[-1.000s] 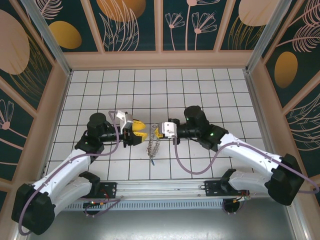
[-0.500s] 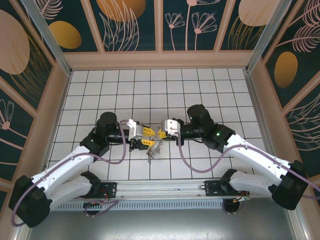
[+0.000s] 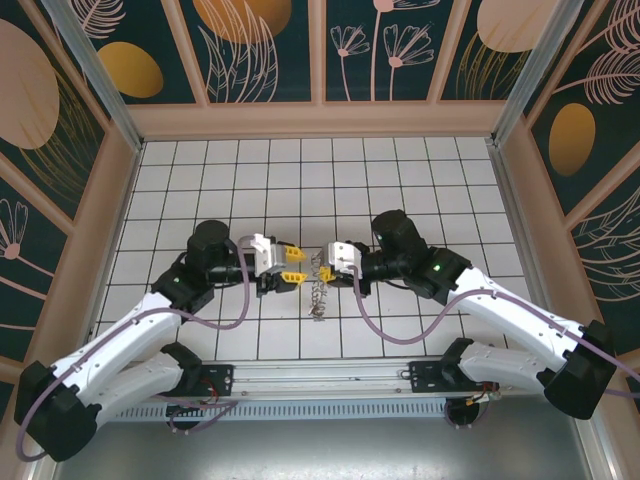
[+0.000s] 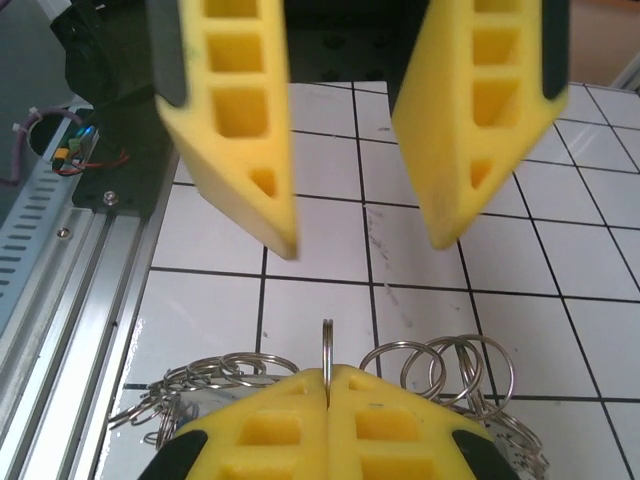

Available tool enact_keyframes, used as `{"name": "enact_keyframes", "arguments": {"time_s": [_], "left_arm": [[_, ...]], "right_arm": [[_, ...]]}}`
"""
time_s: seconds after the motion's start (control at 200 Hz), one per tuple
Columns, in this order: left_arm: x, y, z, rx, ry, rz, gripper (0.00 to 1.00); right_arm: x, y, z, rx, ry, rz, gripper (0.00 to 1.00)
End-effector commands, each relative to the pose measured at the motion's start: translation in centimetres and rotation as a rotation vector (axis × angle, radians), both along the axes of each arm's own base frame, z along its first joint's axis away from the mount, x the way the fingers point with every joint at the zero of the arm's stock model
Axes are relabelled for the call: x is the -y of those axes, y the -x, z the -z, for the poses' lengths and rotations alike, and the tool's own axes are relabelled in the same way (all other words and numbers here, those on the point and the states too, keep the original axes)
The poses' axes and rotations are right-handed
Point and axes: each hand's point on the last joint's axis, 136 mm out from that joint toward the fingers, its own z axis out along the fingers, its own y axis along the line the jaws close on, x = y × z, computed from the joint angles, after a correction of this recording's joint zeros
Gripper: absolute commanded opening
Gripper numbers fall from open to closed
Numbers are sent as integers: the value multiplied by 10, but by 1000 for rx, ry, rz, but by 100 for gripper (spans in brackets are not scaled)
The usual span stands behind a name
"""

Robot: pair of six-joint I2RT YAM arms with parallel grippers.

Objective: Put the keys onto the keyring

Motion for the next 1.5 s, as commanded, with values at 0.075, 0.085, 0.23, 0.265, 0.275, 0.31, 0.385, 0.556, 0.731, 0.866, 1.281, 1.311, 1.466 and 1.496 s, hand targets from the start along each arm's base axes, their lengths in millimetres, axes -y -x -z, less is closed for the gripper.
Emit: {"name": "enact_keyframes", "arguments": {"time_s": [0.075,0.085,0.23,0.265,0.275,0.31,0.385,0.556,0.731,0.866,1.281,1.311,1.466,1.496], "left_arm": [[16,-5,7,-91,-39,37,32],[16,-5,9,-93,-44,38,32],[19,3,12,-109,-53,89,32],[19,4,12,-106,-50,92,33],[19,3,11,-105,-50,92,33],[19,5,12,-104,-51,96,33],[17,10,11,-94,-50,120,38],[9,15,8,-39,-66,101,42],[2,22,8,-48,-72,91,45],[5,21,10,-90,-62,99,46],[20,8,5,-143,-35,110,0],[19,7,4,-134,-35,107,0],[16,13,-7,-67,7,118,0],[15,13,-10,-57,22,108,0]], "right_arm": [[-8,-2,-29,1,-70,16,0],[-8,-2,-29,0,-70,17,0],[-8,-3,-31,-16,-73,32,0],[-8,-3,-32,-20,-76,35,0],[-8,-4,-32,-20,-75,37,0],[-8,-4,-33,-20,-75,41,0],[-7,-5,-31,-19,-68,49,0],[-4,-6,-21,-15,-36,56,0],[-2,-5,-22,-10,-50,51,0],[-5,-4,-26,-10,-68,40,0],[-10,-8,-36,-9,-110,53,0],[-10,-8,-36,-11,-111,52,0],[-8,-8,-33,-13,-110,62,0],[-7,-8,-33,-13,-113,65,0]]}}
